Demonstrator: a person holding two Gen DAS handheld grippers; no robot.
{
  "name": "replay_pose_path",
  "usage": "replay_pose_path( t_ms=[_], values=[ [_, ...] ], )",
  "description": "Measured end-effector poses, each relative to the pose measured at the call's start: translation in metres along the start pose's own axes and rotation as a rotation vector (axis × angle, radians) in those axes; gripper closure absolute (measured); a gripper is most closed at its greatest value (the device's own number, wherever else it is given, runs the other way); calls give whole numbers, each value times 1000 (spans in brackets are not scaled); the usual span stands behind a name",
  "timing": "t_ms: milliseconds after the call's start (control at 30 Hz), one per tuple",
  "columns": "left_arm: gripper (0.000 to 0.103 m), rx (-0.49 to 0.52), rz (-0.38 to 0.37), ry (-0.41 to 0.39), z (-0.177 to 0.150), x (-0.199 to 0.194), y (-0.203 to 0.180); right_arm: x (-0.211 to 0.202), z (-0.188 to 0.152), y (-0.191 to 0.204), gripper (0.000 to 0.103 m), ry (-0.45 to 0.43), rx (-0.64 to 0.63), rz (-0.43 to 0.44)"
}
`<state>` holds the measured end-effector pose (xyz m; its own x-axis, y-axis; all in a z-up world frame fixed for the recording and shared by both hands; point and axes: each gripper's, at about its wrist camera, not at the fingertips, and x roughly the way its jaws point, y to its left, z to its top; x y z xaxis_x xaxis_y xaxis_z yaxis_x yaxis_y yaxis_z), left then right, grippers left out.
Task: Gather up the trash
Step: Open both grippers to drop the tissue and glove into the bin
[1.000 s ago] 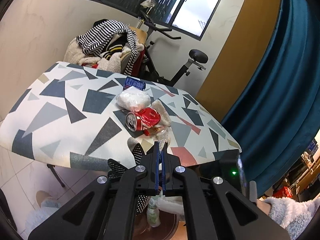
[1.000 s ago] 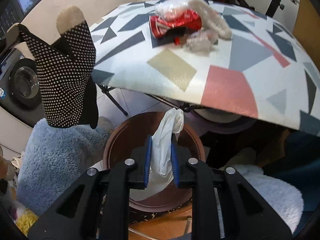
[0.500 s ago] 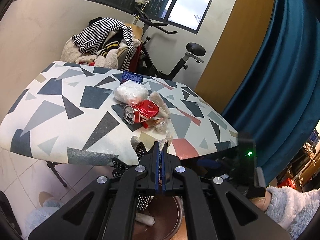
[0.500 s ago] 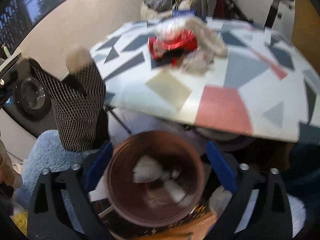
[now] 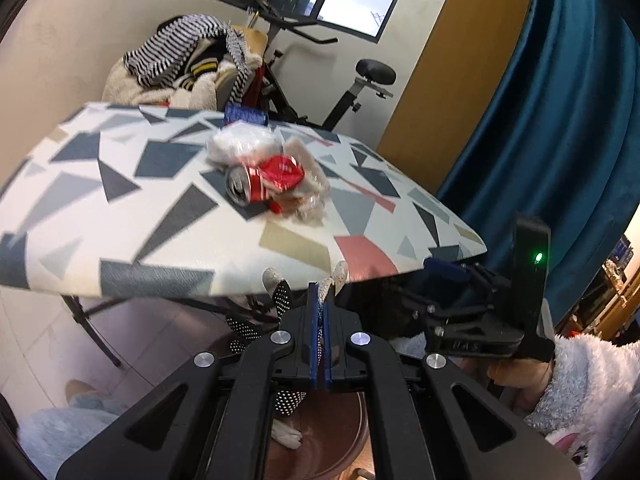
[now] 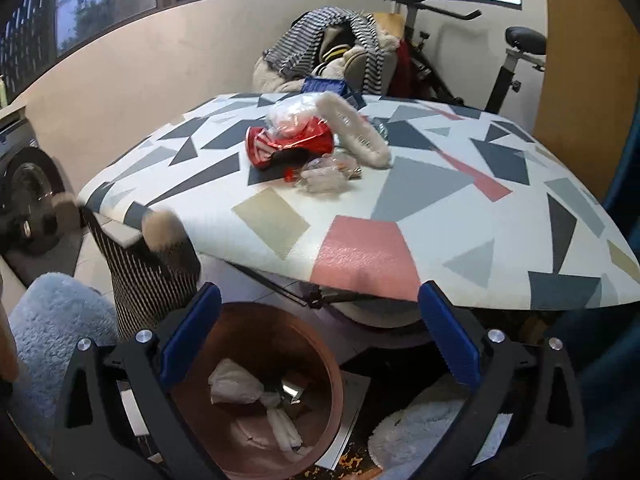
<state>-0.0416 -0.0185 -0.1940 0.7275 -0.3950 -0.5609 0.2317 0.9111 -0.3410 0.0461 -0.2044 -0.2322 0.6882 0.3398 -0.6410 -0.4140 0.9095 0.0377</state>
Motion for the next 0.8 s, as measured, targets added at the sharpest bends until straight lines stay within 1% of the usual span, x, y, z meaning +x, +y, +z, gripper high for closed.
replay_pose_path(
  t_ms=[133,167,267,367,667,700,767,800],
  values=[
    [101,7,14,46,-14,19,5,5,-2,-3,6,14,14,-20],
    [101,-7,14,67,-17,25,7,6,-3,-4,6,18,17,-24],
    [101,-32,5,96,-22,36,11,9,-4,-6,6,25,24,-36],
    [101,-23,14,125,-26,46,12,11,-5,-9,6,32,36,-42],
    [101,-13,1,156,-31,54,12,14,-6,-14,6,36,62,-47],
    [98,-10,2,159,-31,55,11,14,-6,-14,6,38,62,-47],
    [83,4,10,167,-32,57,9,15,-6,-13,6,40,60,-47],
    [57,12,22,168,-32,57,8,15,-6,-13,6,40,58,-47]
  ],
)
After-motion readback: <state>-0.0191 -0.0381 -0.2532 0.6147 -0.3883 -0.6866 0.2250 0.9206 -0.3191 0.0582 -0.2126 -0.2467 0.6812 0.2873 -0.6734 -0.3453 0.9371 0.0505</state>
